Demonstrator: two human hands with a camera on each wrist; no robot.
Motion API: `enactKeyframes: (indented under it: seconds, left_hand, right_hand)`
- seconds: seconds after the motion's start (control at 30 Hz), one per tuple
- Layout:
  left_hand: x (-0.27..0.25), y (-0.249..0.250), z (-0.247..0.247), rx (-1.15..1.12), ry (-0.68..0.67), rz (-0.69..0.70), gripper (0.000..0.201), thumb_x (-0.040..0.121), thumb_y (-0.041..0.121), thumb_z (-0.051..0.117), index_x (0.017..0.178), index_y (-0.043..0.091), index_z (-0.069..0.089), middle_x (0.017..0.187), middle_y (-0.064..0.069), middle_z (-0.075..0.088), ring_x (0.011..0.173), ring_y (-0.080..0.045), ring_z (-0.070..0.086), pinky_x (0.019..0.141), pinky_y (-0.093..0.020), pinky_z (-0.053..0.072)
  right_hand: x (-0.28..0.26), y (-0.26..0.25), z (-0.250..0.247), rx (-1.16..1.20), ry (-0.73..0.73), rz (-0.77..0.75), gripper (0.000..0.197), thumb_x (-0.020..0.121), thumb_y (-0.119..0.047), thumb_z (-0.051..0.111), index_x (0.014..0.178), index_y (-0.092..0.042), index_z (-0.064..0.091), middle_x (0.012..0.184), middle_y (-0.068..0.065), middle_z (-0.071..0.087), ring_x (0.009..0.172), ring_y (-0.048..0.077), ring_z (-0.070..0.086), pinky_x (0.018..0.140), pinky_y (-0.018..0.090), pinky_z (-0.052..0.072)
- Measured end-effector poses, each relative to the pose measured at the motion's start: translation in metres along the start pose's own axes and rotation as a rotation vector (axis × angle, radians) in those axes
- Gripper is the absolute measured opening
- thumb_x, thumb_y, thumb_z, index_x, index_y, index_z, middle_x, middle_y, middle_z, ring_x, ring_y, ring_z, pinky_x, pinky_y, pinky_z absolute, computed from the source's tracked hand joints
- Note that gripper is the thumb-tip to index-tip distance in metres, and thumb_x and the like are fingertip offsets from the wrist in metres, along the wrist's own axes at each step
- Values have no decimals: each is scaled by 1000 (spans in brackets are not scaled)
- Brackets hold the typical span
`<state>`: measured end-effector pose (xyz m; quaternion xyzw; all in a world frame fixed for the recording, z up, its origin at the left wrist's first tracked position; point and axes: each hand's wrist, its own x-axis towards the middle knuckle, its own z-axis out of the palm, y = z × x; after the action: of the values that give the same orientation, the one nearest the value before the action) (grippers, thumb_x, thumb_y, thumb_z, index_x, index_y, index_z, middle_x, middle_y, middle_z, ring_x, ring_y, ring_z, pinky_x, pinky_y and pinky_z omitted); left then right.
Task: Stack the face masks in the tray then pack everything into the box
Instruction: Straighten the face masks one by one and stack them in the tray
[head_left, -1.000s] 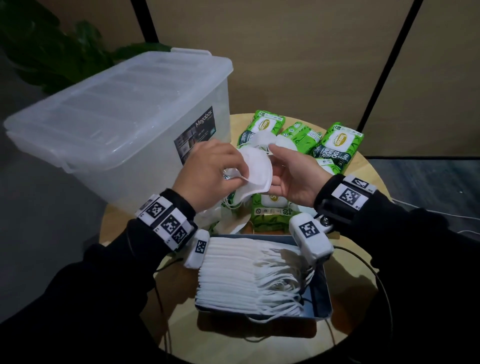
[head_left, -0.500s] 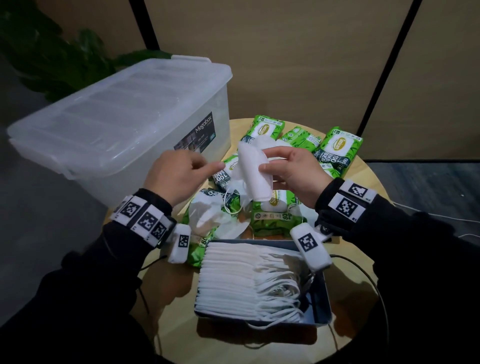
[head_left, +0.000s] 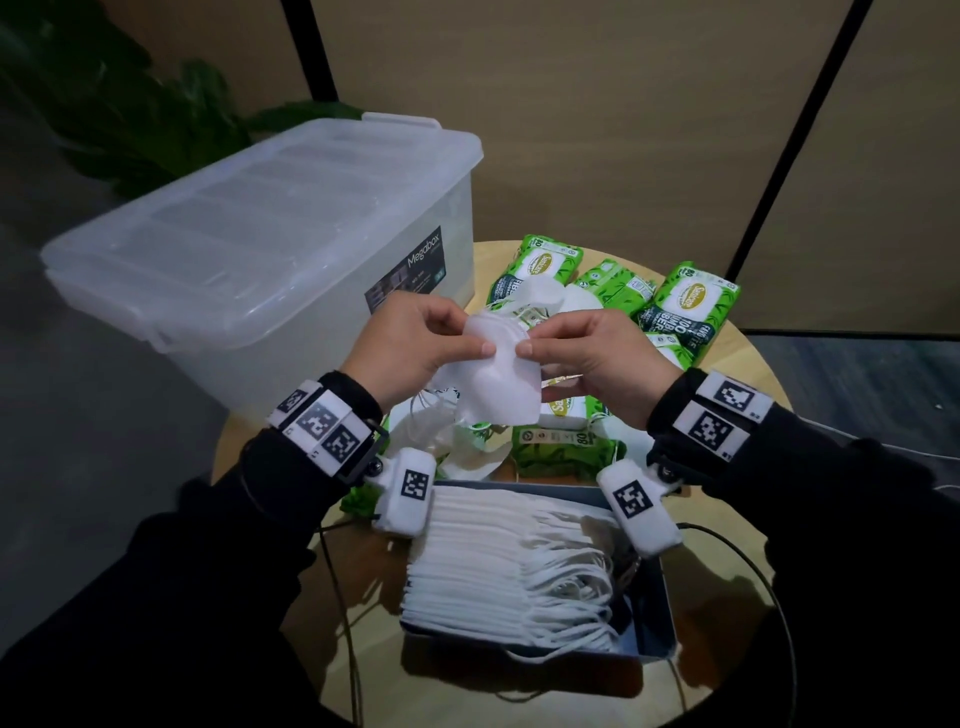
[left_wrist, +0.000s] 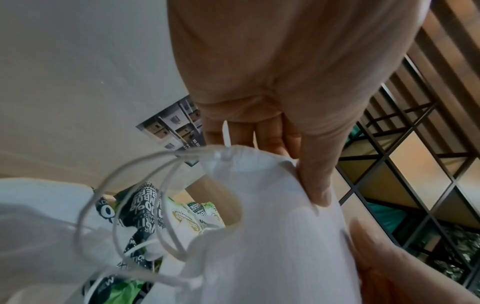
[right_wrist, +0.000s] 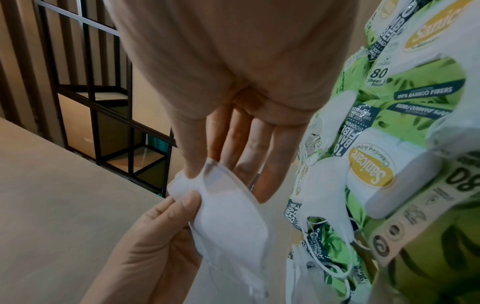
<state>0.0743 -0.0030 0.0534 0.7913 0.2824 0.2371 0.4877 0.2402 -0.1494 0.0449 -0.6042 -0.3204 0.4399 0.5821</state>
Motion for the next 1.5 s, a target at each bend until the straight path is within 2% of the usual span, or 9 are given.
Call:
enactKeyframes:
  seconds: [0.27, 0.4, 0.53, 0.7, 0.93, 1.07, 1.13, 1.3, 1.5]
  left_hand:
    - [1, -5, 3, -2, 37, -34, 24, 71, 21, 93, 64, 12, 72, 64, 3, 64, 60, -11, 53, 63, -27, 43]
    - [3, -8, 3, -56, 43, -24, 31, 70, 19, 93, 60, 15, 65, 62, 3, 61, 60, -12, 52, 60, -27, 43]
    - [2, -9, 6, -76, 37, 16, 36, 69, 14, 94, 63, 12, 58, 60, 6, 55, 60, -12, 47, 57, -24, 43]
    - [-1, -8, 11, -72, 35, 22, 33, 70, 13, 93, 66, 5, 60, 64, 0, 56, 62, -12, 47, 58, -24, 42]
    - [0, -9, 6, -22, 47, 8, 28, 76, 20, 90, 71, 2, 69, 67, 0, 63, 65, -11, 51, 65, -28, 46]
    - [-1, -8, 10, -75, 26, 33, 27, 74, 9, 90, 81, -3, 67, 73, -27, 63, 68, -18, 55, 64, -25, 50]
    - [-1, -9, 11, -67, 27, 40, 29, 73, 10, 91, 86, -5, 70, 81, -33, 65, 69, -20, 58, 65, -26, 52]
    - [0, -12, 10, -60, 61, 40, 21, 74, 16, 91, 90, 6, 81, 87, -21, 74, 75, -19, 63, 73, -35, 51]
    - [1, -10, 11, -65, 60, 63, 9, 81, 14, 86, 81, 7, 80, 77, -2, 74, 70, -10, 62, 70, -24, 48]
  right_hand:
    - [-1, -2, 0, -29, 27, -15, 8, 83, 7, 76, 87, 1, 73, 81, 13, 73, 67, 20, 71, 62, 32, 62]
    - [-1, -1, 1, -32, 32, -8, 11, 84, 6, 76, 93, 1, 75, 89, 19, 74, 73, 26, 72, 70, 35, 65]
    - [-4, -3, 1, 9, 39, 8, 16, 85, -3, 80, 99, 3, 75, 85, 15, 76, 70, 24, 73, 68, 36, 64]
    - [-6, -2, 2, 6, 60, -10, 5, 85, -3, 79, 85, -2, 75, 76, 11, 75, 62, 20, 72, 59, 30, 60]
    - [-7, 0, 5, -49, 71, -51, 2, 89, -3, 75, 90, 0, 75, 80, 13, 72, 63, 18, 70, 57, 29, 60]
    - [-7, -1, 6, -37, 77, -48, 5, 87, -5, 79, 88, -4, 75, 74, 3, 73, 58, 14, 68, 50, 25, 54]
    - [-7, 0, 7, -38, 84, -54, 7, 85, -5, 80, 85, -3, 74, 74, 5, 72, 60, 15, 67, 50, 26, 54]
    - [-4, 3, 6, -18, 93, -56, 5, 85, 1, 78, 87, 3, 74, 75, 7, 72, 64, 17, 68, 53, 28, 57]
    - [-7, 2, 5, -20, 92, -68, 8, 86, -2, 78, 80, -2, 72, 68, 3, 69, 54, 12, 64, 48, 24, 52]
